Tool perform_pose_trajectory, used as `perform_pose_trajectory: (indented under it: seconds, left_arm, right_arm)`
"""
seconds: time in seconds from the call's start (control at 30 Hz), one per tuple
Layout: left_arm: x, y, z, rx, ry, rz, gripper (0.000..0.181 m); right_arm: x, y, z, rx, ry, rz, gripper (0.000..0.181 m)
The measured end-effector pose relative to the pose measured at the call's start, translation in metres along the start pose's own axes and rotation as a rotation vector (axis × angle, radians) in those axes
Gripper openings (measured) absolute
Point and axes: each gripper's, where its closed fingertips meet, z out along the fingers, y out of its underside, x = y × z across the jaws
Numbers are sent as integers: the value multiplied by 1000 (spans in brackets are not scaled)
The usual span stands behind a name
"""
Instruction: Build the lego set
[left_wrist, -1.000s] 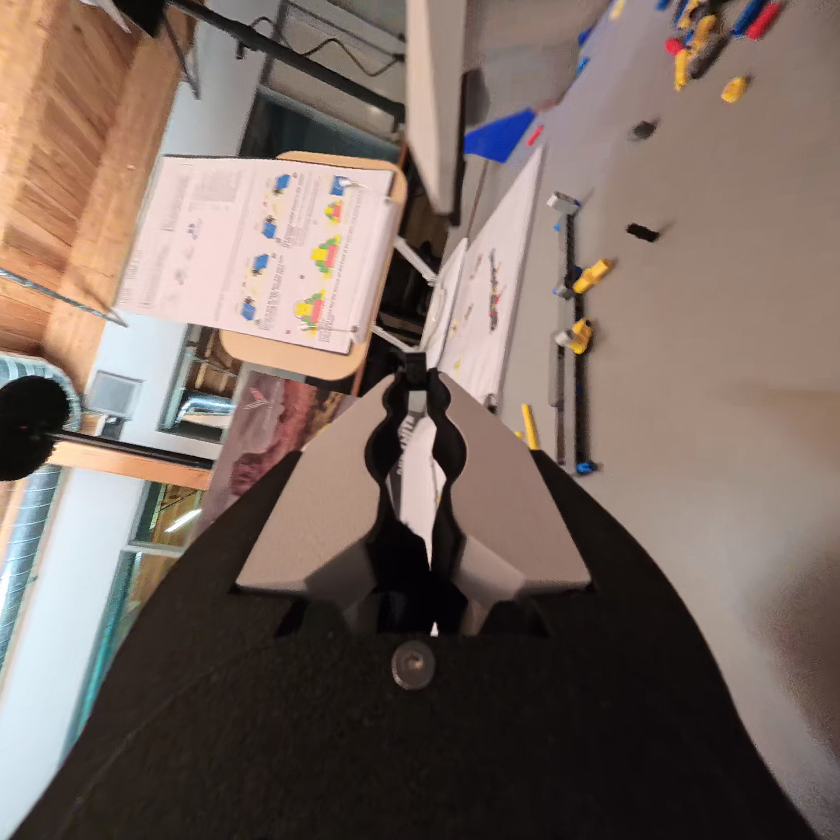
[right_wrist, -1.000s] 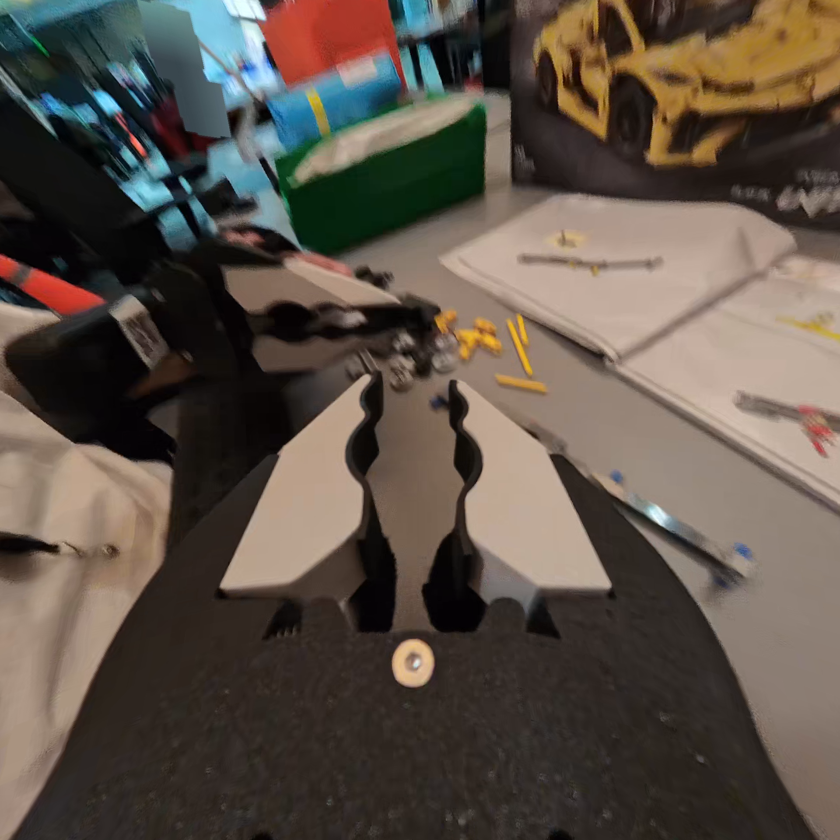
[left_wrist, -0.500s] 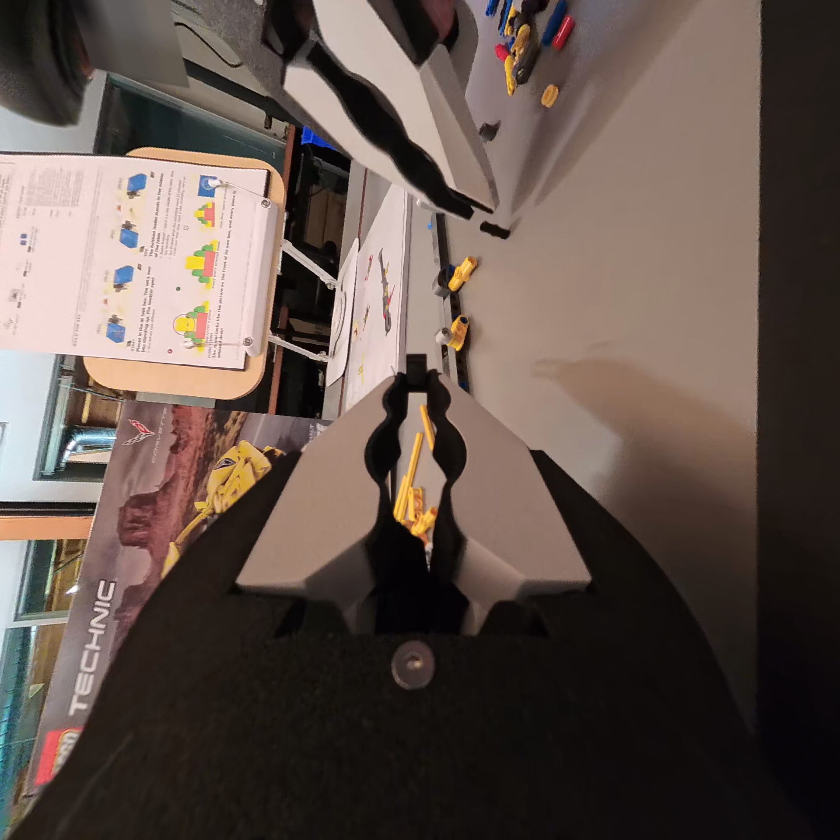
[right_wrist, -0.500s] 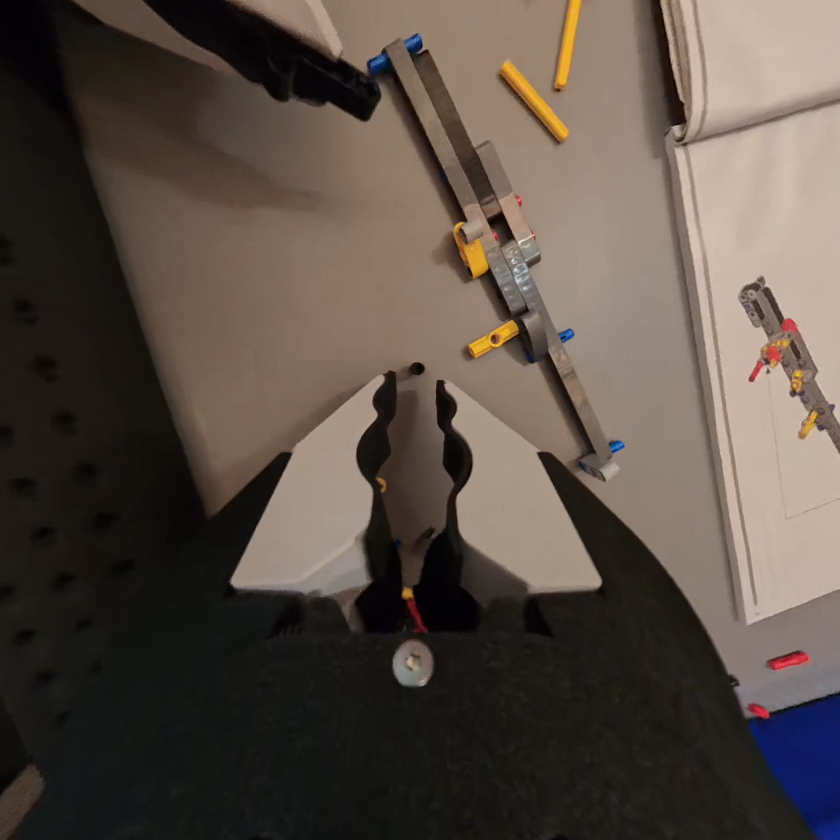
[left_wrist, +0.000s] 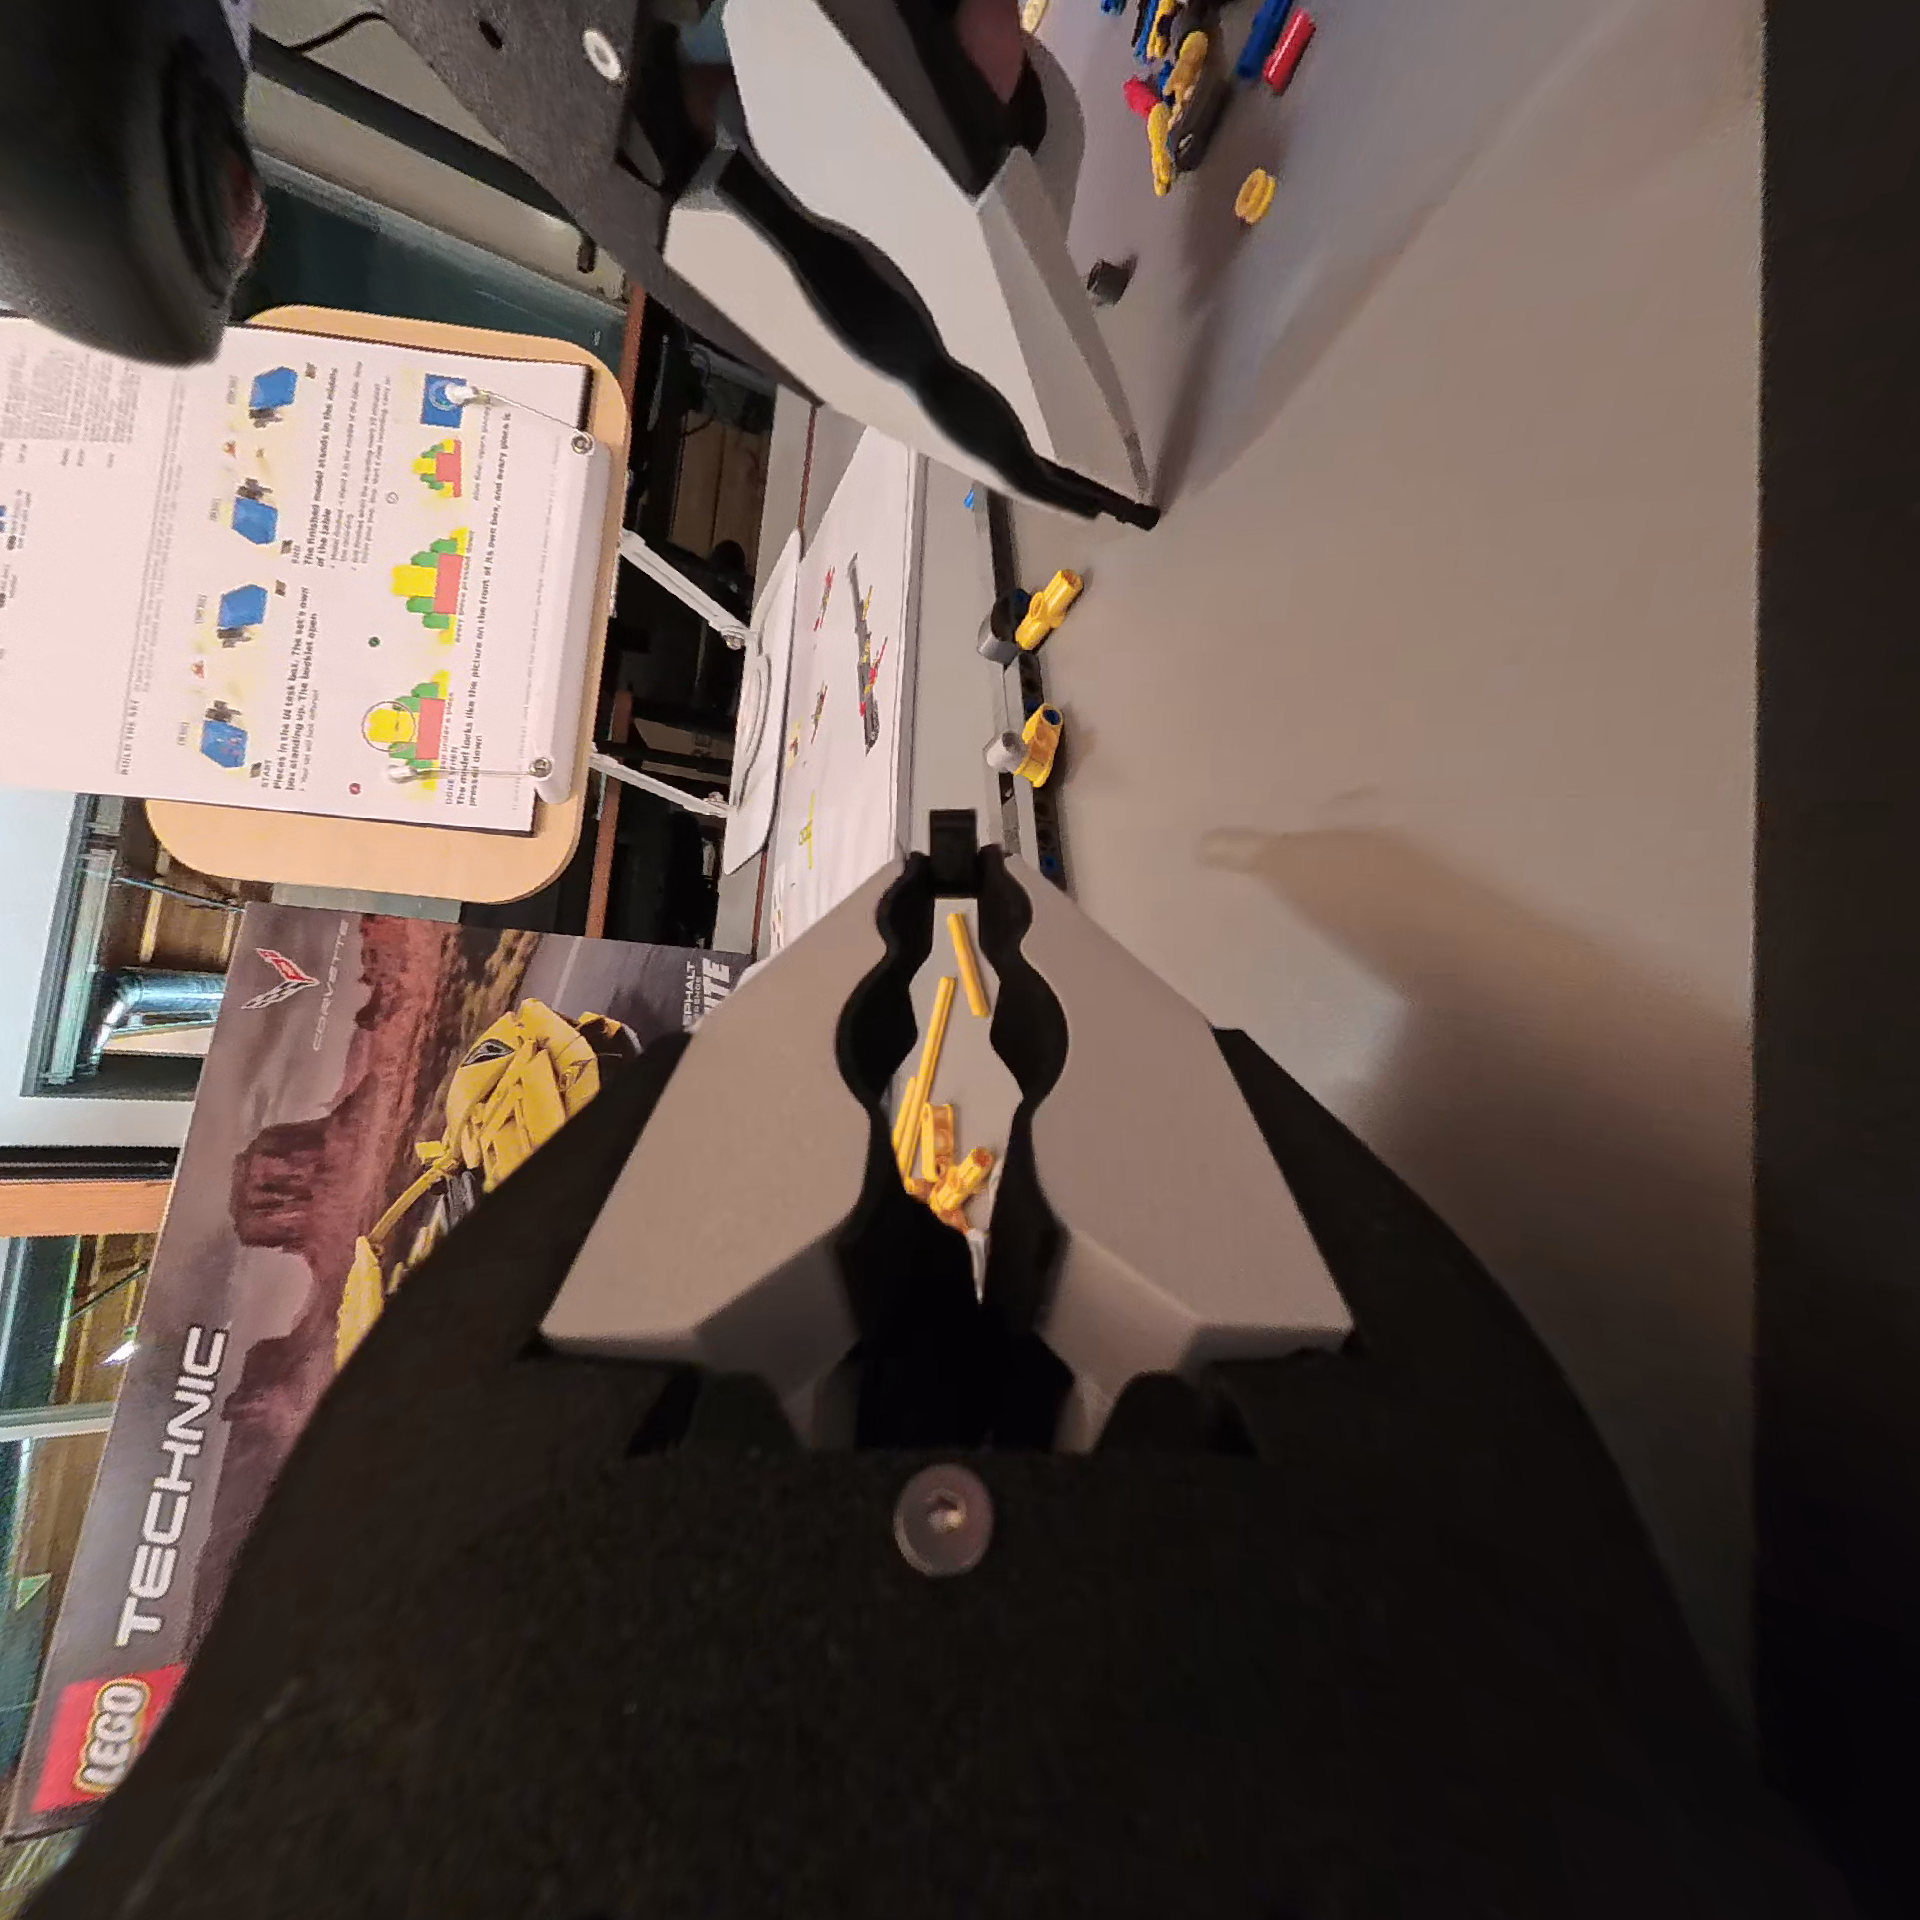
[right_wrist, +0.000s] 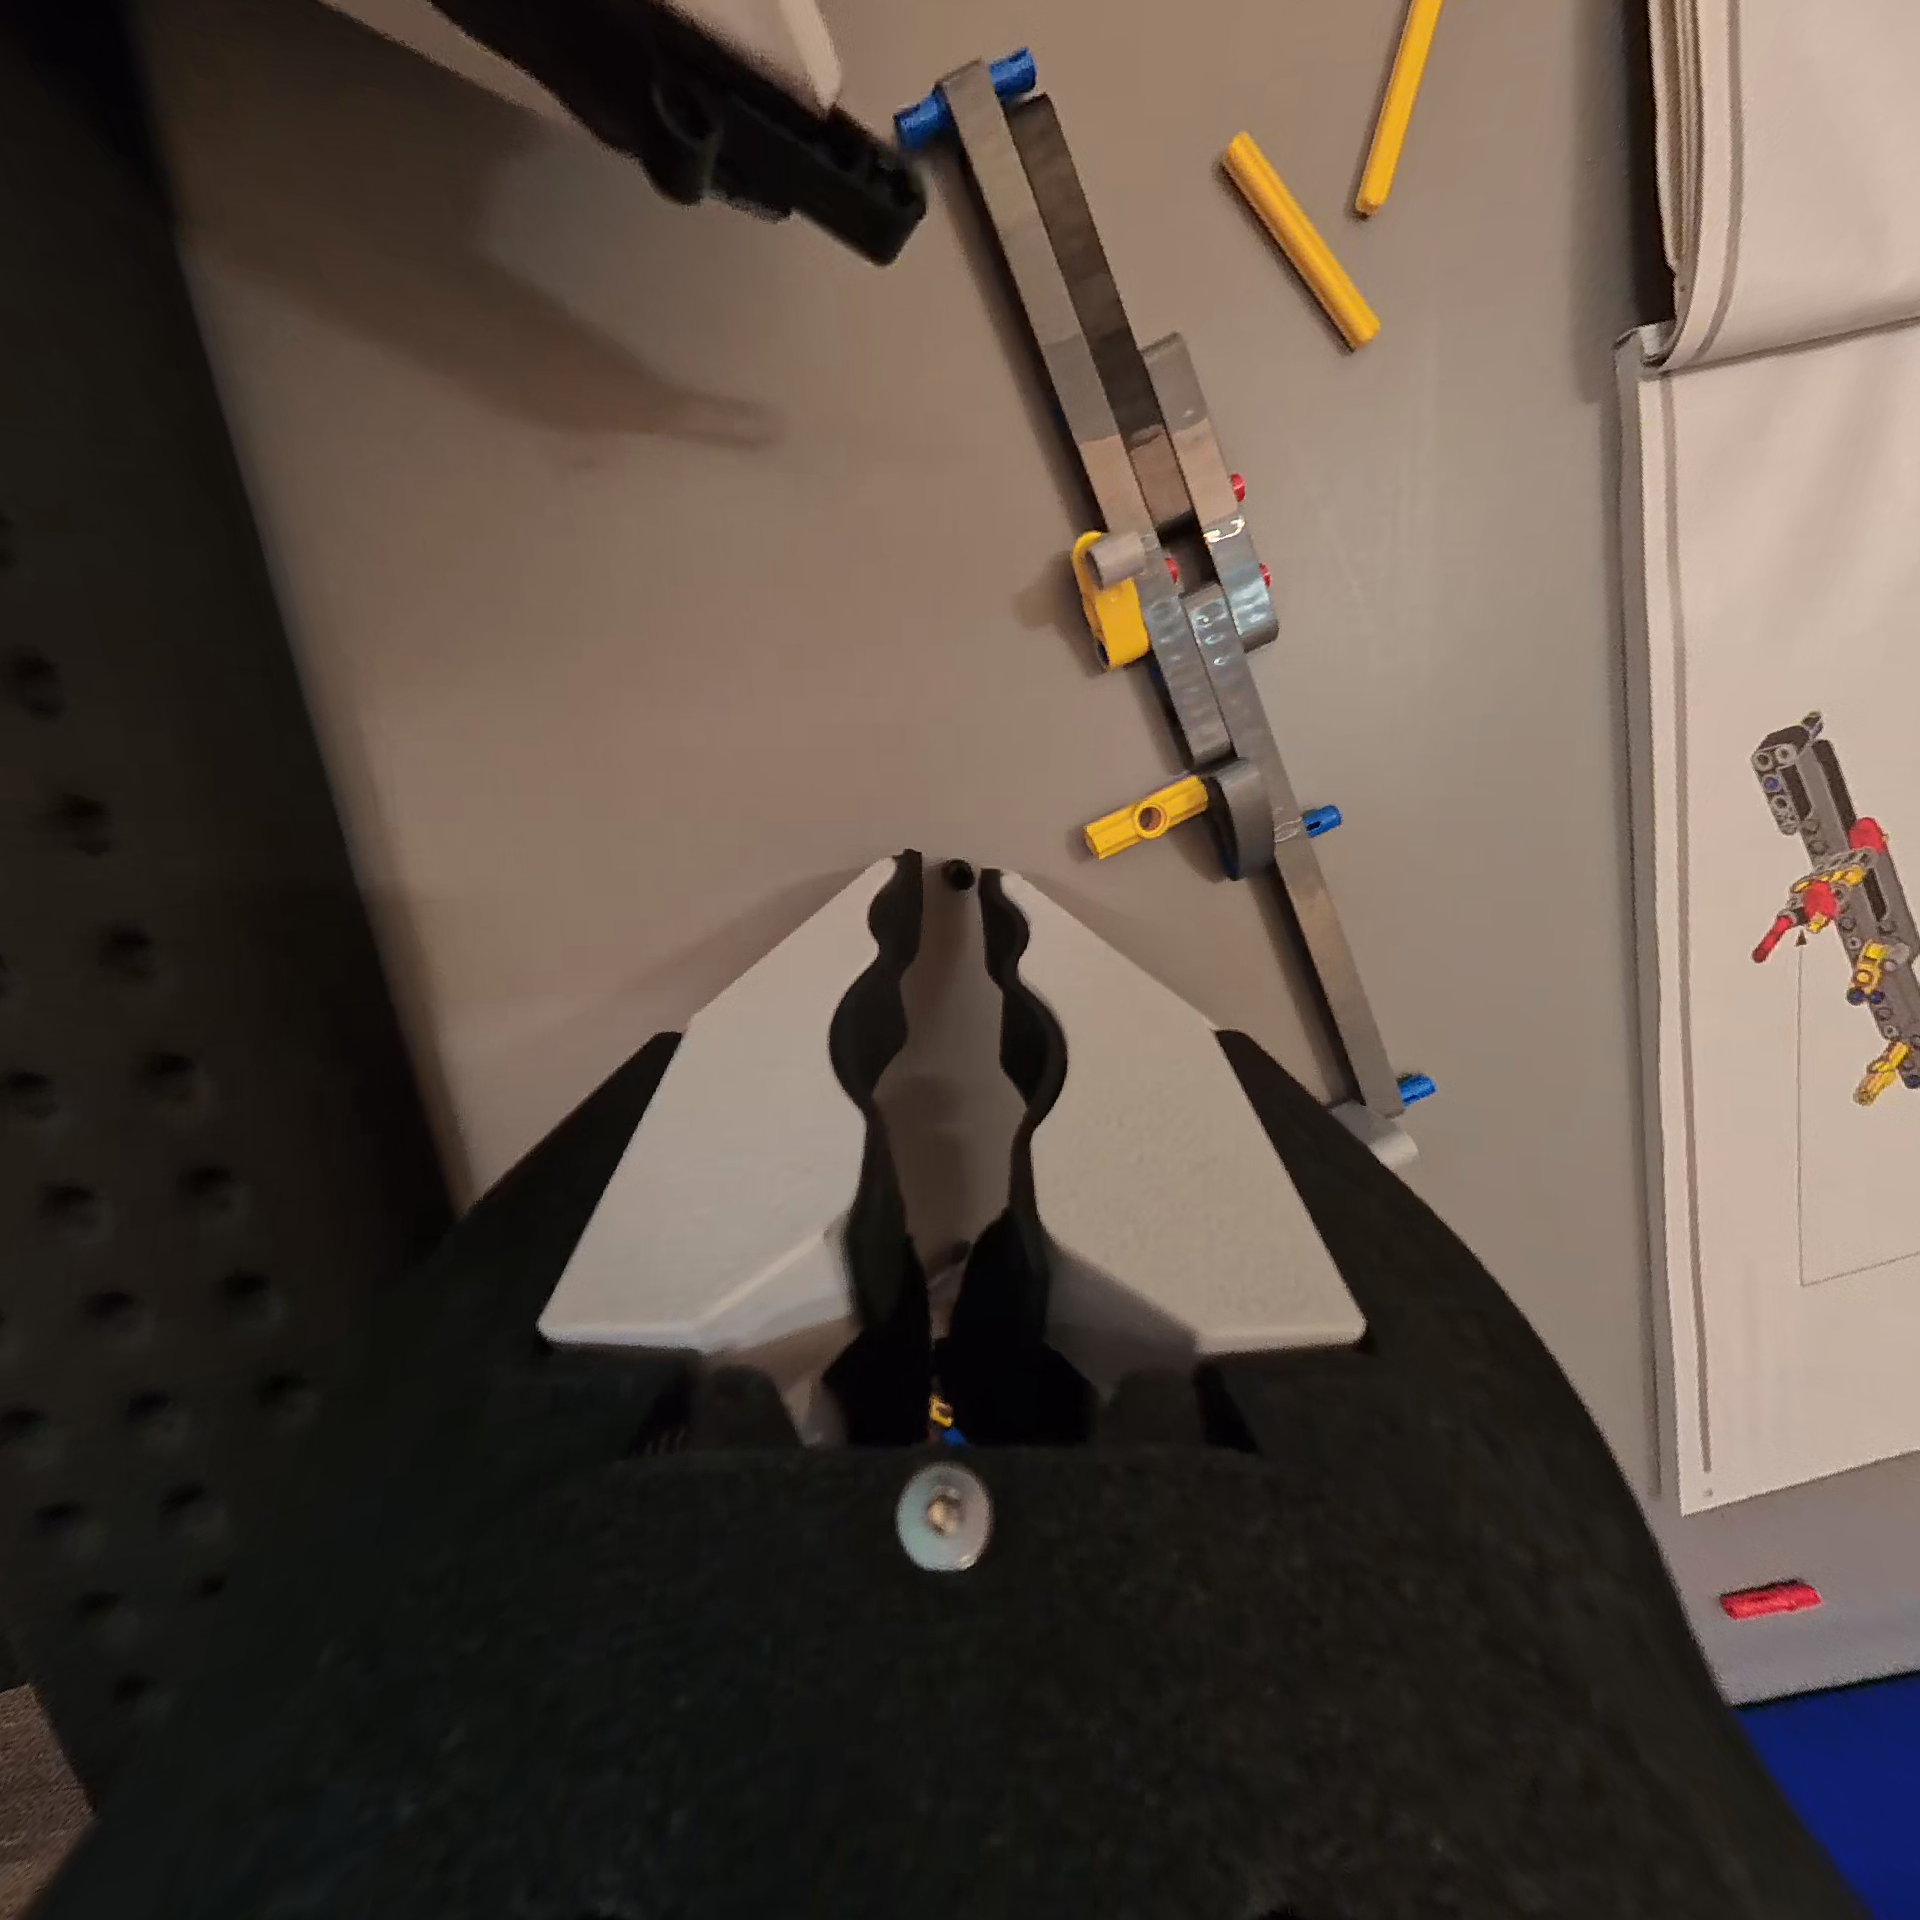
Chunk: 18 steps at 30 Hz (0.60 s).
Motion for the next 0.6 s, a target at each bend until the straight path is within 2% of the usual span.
perform_pose_trajectory:
  seconds: [0.6]
  left_arm:
    - [3, 0, 0, -2, 9, 13, 6]
  right_arm:
    - [1, 2, 4, -17, 0, -37, 5]
